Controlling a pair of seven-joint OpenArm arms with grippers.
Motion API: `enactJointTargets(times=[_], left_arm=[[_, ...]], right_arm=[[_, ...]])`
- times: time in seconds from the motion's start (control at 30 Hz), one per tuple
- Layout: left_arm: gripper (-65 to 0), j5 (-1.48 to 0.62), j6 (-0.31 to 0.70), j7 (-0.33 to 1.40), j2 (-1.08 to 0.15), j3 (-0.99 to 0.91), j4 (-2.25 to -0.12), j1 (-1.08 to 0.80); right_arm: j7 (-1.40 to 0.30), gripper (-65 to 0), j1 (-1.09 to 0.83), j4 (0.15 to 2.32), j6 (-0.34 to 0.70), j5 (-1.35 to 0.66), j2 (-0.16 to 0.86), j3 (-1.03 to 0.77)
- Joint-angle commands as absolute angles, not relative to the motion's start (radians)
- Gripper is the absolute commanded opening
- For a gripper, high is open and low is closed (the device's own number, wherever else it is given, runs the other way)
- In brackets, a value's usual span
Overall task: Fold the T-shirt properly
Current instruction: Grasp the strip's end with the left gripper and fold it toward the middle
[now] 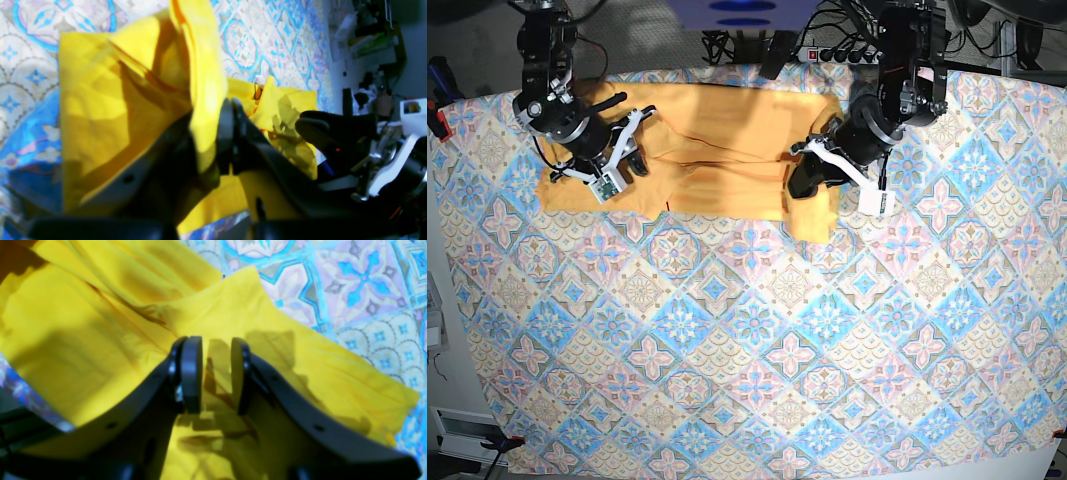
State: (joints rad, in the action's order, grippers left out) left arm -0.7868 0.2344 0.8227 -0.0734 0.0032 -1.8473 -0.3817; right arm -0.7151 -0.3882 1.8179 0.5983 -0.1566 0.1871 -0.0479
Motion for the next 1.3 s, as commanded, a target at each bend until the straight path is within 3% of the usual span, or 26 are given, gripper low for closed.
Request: enactJointTargets(times=[0.0,0.6,0.87,1.03,1.27], left_arm=[[-65.0,-0.8,0.243,0.814,-0.07,0.012,-1.844,-0.377],[-65.0,-0.806,0.243,0.816,-0.084,0.174,-1.636,-0.246],[-43.8,-0.808,0.245,0.816,-0.111,0.245,-1.639,-0.226],[-42.5,-0.809,0.249,0.816,-0.13,0.245,-1.647,-0.225],[-42.5,-0.812,0.249,0.816,-0.199,0.239,-1.83,-0.268]], right_arm=[[-0.693,-50.4,-0.384,1.839,0.599,-0.17,0.197,-0.053],[-0.693,-50.4,-0.383,1.84,0.599,-0.17,0.197,-0.051],[-0.693,-50.4,-0.383,1.839,0.599,-0.17,0.197,-0.051],[-0.693,-50.4,-0.381,1.839,0.599,-0.17,0.197,-0.051],[-0.693,-50.4,-0.369,1.839,0.599,-0.17,0.197,-0.051]])
